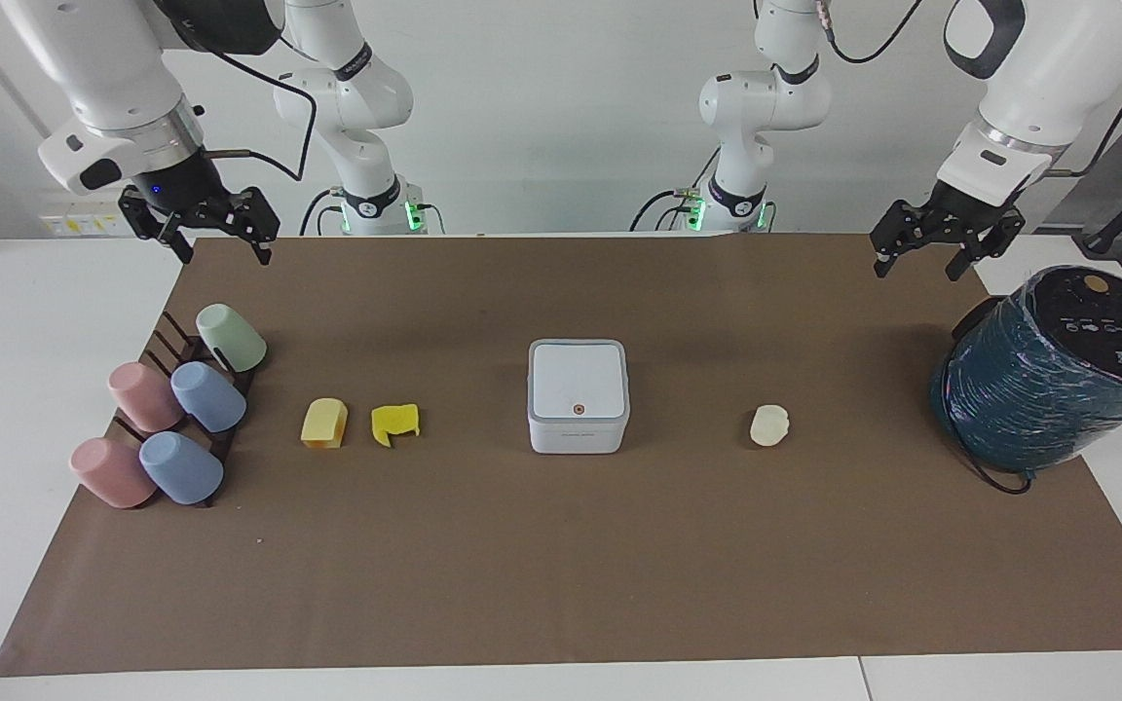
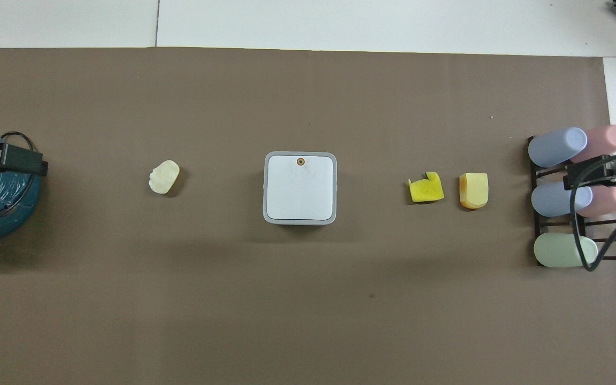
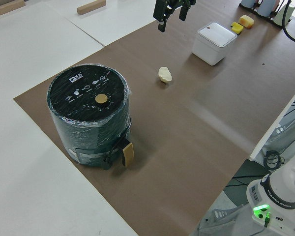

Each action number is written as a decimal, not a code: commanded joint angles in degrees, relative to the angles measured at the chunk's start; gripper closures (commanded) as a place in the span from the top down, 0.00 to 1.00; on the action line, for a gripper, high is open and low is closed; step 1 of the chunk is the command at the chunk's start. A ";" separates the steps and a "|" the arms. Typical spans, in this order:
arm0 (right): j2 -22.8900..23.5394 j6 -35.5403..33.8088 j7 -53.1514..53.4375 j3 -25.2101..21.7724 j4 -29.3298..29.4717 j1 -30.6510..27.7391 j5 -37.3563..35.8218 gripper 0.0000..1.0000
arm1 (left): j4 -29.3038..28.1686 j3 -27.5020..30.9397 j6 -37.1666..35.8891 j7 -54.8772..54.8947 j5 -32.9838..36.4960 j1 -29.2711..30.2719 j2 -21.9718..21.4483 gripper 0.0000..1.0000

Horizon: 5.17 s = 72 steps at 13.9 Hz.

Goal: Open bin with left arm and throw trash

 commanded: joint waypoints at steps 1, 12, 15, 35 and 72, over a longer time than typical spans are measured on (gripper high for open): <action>-0.71 -0.41 -0.05 0.26 -0.58 -0.48 0.03 1.00 | -2.15 -0.20 0.58 -0.82 1.01 -0.02 -1.86 1.00; -0.80 -0.32 -0.05 0.26 -0.58 -0.48 0.03 1.00 | -2.15 -0.99 -0.04 -0.74 1.01 -1.26 -2.04 1.00; -0.71 -0.06 -0.23 0.26 -0.58 -0.57 0.03 1.00 | -1.89 -0.99 1.88 -0.56 1.01 -1.34 -1.60 1.00; 2.07 31.11 -5.33 0.08 -21.76 -0.48 0.47 1.00 | -8.04 -1.17 32.81 -12.40 0.74 -27.52 10.08 0.00; 15.54 44.66 47.39 19.77 -11.57 9.61 19.37 0.00 | -22.26 -0.38 33.94 -19.20 1.44 -21.13 4.03 1.00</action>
